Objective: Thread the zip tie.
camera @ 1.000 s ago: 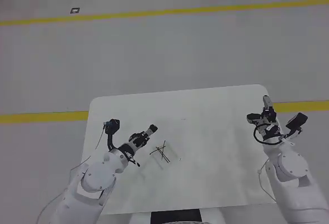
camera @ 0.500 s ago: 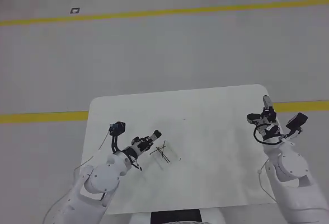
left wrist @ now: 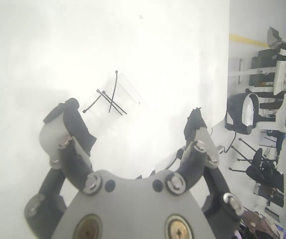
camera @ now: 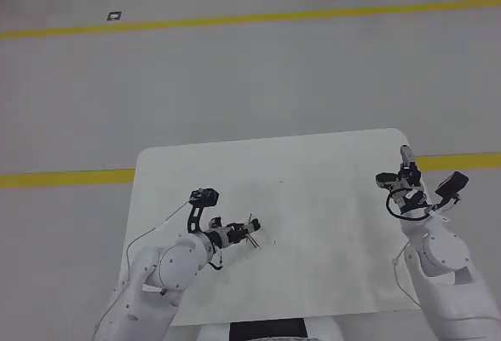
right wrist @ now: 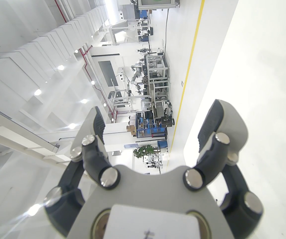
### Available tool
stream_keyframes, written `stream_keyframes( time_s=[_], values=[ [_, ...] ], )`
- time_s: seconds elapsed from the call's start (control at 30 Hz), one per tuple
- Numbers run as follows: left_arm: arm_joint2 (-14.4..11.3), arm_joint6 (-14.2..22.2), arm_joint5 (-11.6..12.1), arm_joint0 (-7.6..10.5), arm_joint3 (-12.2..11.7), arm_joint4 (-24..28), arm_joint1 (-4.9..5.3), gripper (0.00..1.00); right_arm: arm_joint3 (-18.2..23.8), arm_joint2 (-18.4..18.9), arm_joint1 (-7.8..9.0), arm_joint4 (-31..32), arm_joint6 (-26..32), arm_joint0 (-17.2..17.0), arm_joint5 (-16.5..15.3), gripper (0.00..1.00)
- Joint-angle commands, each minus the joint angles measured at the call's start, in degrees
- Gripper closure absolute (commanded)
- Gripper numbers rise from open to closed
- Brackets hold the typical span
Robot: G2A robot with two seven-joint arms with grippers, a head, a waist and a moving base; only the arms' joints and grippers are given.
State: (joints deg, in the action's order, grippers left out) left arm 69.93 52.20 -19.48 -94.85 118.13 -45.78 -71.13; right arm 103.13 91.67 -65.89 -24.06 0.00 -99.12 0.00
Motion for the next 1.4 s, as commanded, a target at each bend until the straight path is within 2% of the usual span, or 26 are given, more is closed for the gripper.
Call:
stream_keyframes(
  time_s=[0.0,0.03,0.5,0.63,0.77,0.97,1.1,1.17,1.2,1.37],
  values=[
    [1.22,1.47,0.00,-1.59,0.89,-2.73,-1.49,0.00,0.00,0.00,0.00,0.00,0.00,0.00,0.00,0.00],
    [1.39,1.67,0.00,-1.85,1.11,-3.07,-1.71,0.00,0.00,0.00,0.00,0.00,0.00,0.00,0.00,0.00],
    [1.43,1.51,0.00,-1.85,0.87,-3.27,-1.73,0.00,0.00,0.00,0.00,0.00,0.00,0.00,0.00,0.00],
    [0.89,3.39,0.00,-1.14,0.18,-5.86,-2.57,0.00,0.00,0.00,0.00,0.00,0.00,0.00,0.00,0.00],
    [0.47,7.10,0.00,-0.78,0.94,-9.07,-4.22,0.00,0.00,0.00,0.00,0.00,0.00,0.00,0.00,0.00],
    [-0.60,14.15,0.00,0.16,0.71,-16.37,-8.05,0.00,0.00,0.00,0.00,0.00,0.00,0.00,0.00,0.00],
    [-0.17,16.47,0.00,0.74,-1.41,-21.51,-11.80,0.00,0.00,0.00,0.00,0.00,0.00,0.00,0.00,0.00],
    [0.29,17.53,0.00,1.04,-2.86,-23.86,-14.08,0.00,0.00,0.00,0.00,0.00,0.00,0.00,0.00,0.00],
    [0.37,17.87,0.00,1.13,-3.02,-24.41,-14.71,0.00,0.00,0.00,0.00,0.00,0.00,0.00,0.00,0.00],
    [0.37,17.87,0.00,1.13,-3.02,-24.41,-14.71,0.00,0.00,0.00,0.00,0.00,0.00,0.00,0.00,0.00]
  ],
)
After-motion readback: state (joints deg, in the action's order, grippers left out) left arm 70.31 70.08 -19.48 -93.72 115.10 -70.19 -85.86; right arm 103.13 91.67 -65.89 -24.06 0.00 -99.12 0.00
